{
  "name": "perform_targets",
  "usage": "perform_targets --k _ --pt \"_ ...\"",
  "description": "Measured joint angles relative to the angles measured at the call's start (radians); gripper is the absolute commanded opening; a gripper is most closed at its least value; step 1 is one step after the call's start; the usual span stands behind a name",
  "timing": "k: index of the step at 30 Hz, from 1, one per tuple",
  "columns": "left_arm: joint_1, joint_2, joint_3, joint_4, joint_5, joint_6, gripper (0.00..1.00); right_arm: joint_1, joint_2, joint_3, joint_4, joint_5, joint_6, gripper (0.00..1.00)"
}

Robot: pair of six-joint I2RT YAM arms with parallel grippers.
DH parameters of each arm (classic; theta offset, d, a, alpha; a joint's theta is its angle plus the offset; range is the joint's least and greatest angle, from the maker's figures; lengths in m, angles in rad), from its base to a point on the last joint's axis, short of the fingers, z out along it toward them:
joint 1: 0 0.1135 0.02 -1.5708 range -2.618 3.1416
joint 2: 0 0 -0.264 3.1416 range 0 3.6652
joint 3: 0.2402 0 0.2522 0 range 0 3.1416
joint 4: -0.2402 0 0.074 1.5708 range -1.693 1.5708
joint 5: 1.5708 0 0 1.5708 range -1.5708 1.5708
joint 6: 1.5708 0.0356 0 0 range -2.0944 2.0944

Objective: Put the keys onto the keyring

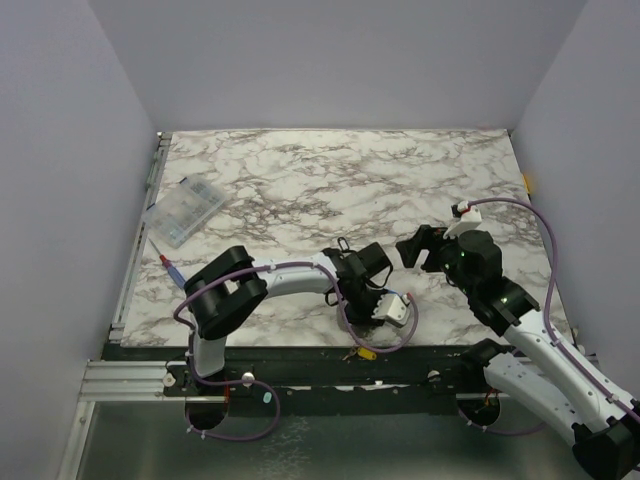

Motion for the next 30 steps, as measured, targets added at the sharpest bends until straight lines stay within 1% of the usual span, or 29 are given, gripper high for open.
perform_targets --k 5,12,13,15,16,17,19,24,30 --pt "-0.003 0.033 0.041 -0.012 0.002 -0.059 0.35 0.000 -0.004 0.000 0.000 0.000 0.000 0.85" --pt "-0.003 0.056 0.072 -0.026 0.004 -0.130 0.34 0.000 -0.014 -0.007 0.000 0.000 0.000 0.85" --pt "-0.003 0.058 0.075 -0.026 0.006 -0.137 0.32 0.000 -0.015 -0.008 0.000 0.000 0.000 0.85" --pt "-0.003 0.061 0.077 -0.026 0.009 -0.148 0.24 0.000 -0.017 -0.010 0.000 0.000 0.000 0.85" --pt "-0.003 0.064 0.080 -0.024 0.009 -0.151 0.18 0.000 -0.018 -0.010 0.000 0.000 0.000 0.85" --pt "-0.003 0.070 0.083 -0.019 0.010 -0.161 0.11 0.000 -0.019 -0.010 0.000 0.000 0.000 0.85" --pt "-0.002 0.076 0.084 -0.012 0.016 -0.178 0.01 0.000 -0.019 -0.011 0.000 0.000 0.000 0.85" --pt "-0.002 0.068 0.063 0.036 0.036 -0.206 0.00 0.000 -0.022 -0.013 0.000 0.000 0.000 0.85" --pt "0.013 0.024 -0.014 0.130 0.047 -0.248 0.00 0.000 -0.024 -0.013 0.000 0.001 0.000 0.85"
